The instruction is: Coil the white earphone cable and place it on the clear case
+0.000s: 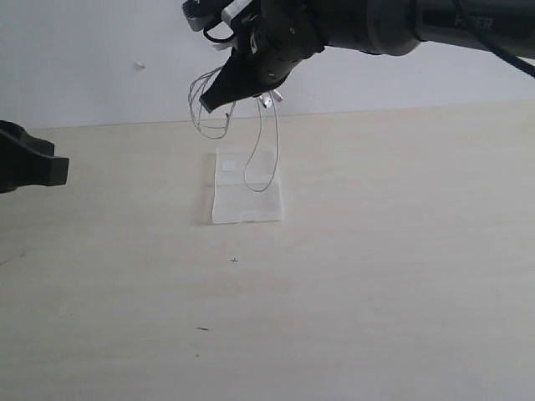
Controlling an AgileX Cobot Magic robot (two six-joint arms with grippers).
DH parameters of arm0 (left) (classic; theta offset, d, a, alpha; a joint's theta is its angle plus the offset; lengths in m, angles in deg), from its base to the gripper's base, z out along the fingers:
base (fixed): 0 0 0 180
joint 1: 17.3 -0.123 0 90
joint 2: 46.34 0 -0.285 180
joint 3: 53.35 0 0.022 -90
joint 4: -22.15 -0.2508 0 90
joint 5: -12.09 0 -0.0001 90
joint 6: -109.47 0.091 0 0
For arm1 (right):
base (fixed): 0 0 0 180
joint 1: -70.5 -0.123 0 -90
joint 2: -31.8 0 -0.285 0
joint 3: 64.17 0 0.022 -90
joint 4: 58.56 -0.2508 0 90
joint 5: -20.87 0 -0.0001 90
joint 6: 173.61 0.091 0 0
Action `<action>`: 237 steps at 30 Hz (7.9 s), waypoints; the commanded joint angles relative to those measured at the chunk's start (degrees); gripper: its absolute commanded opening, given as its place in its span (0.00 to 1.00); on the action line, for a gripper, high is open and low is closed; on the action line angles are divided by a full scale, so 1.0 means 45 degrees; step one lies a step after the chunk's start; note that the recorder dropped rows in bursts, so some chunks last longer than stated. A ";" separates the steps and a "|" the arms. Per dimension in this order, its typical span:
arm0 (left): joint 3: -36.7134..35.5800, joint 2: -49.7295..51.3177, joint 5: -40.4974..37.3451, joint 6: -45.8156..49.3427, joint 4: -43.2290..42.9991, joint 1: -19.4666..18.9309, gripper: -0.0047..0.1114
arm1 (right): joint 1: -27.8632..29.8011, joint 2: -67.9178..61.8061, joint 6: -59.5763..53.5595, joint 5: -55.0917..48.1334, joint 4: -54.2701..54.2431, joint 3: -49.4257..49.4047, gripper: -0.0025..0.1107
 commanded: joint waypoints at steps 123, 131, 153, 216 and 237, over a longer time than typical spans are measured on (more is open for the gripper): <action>-0.0028 0.0738 0.0709 -0.0338 0.0394 -0.0038 0.04 | 0.0262 -0.2291 0.3232 -0.0626 -0.0224 0.0086 0.02; -0.0028 0.0738 0.0678 -0.0338 0.0392 -0.0038 0.04 | 0.0262 -0.2726 0.1878 -0.0826 -0.1811 0.0086 0.02; -0.0028 0.0738 0.0683 -0.0338 0.0509 -0.0038 0.04 | 0.0262 -0.2992 0.1367 0.0094 -0.1850 0.0086 0.02; -0.0028 0.0738 0.0137 -0.0297 0.1172 -0.0038 0.04 | 0.0262 -0.3108 0.2199 -0.6765 -0.2865 0.5146 0.30; -0.0028 0.0492 -0.0296 0.0091 0.1158 -0.0038 0.04 | 0.0262 0.3047 -0.0350 -0.8158 -0.4214 0.0724 0.02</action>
